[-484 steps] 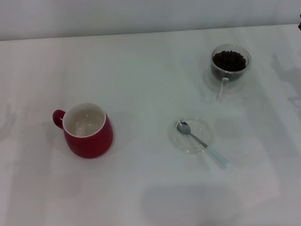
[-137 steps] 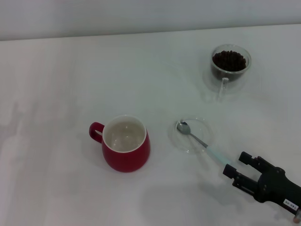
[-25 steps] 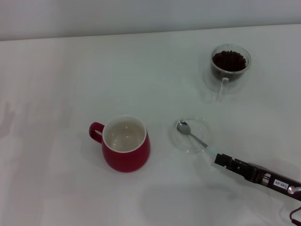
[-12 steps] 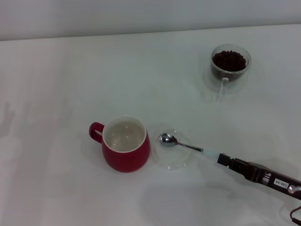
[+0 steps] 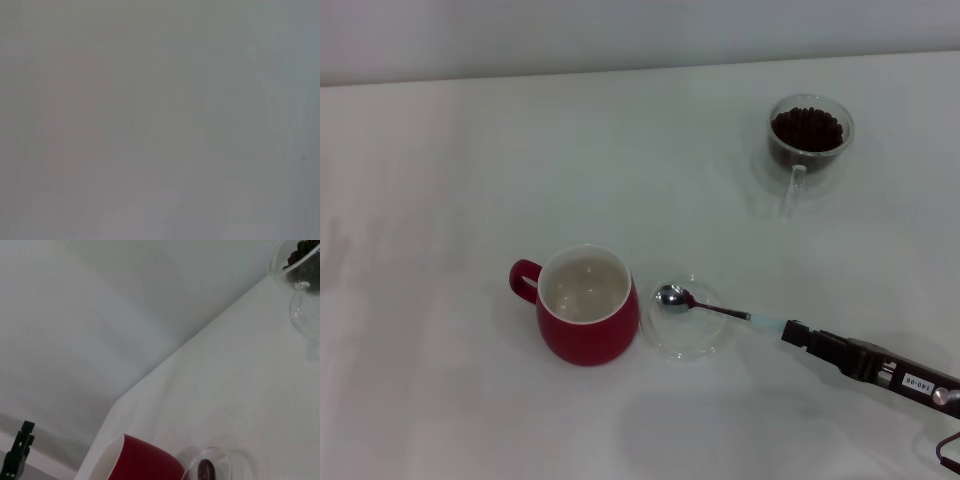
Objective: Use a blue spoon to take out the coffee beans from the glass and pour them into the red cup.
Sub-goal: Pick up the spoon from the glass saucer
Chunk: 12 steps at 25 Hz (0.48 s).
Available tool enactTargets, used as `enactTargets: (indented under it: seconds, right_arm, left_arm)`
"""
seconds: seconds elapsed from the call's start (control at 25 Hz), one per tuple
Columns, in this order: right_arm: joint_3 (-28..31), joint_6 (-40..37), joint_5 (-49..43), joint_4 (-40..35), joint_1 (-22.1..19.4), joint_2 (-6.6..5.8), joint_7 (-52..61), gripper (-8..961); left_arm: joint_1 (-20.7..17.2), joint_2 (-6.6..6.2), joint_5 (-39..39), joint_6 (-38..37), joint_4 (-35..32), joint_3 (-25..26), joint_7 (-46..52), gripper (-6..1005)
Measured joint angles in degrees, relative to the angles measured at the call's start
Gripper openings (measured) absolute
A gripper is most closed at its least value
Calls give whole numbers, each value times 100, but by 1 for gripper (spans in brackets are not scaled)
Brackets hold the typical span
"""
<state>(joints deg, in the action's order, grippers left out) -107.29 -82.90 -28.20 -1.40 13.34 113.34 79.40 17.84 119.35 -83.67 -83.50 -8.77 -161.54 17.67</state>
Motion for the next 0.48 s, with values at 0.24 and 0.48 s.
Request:
enactTargets:
  seconds: [0.24,0.48]
  right_arm:
    - [14,-6,43,-9,-3,-12,-19,146]
    - [25,-8,61,-9,2,-74,-21,146]
  left_arm:
    - [0,0,-2,0,-1,0,0,893]
    - [0,0,-33,-1,-6,0,0,892]
